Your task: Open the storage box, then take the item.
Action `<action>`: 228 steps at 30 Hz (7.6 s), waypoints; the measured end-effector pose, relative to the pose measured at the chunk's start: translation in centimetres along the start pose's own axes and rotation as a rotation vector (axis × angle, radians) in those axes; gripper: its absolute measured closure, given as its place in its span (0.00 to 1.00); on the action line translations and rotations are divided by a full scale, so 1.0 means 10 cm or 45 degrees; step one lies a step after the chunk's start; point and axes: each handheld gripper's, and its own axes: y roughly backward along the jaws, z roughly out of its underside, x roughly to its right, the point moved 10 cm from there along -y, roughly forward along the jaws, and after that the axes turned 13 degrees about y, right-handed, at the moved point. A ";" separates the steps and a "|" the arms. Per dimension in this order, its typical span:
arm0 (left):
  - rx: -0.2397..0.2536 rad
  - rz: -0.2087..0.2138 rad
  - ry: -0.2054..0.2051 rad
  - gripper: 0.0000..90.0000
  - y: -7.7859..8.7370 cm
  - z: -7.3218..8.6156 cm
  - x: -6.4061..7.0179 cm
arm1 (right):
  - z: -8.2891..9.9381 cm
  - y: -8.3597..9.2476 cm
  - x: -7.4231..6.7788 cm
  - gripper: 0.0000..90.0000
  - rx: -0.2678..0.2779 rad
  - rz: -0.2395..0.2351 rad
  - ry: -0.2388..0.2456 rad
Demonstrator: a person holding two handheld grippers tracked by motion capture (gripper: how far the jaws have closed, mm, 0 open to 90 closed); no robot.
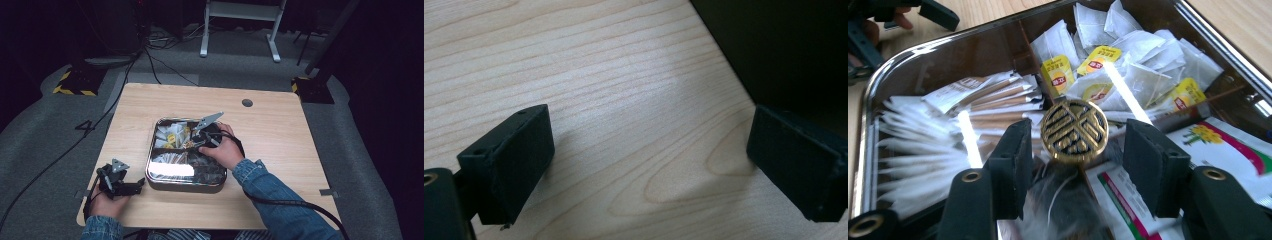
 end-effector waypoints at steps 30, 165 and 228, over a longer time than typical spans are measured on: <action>0.063 0.011 0.004 0.24 0.02 -0.03 -0.02 | -0.07 -0.19 -0.02 0.66 -0.007 0.102 0.054; 0.095 -0.023 0.045 0.21 -0.07 -0.15 -0.07 | 2.20 1.39 1.36 0.44 0.078 0.474 -0.398; 0.098 -0.024 0.043 0.21 -0.07 -0.13 -0.05 | -0.38 0.39 -0.24 0.63 0.225 -0.074 -0.027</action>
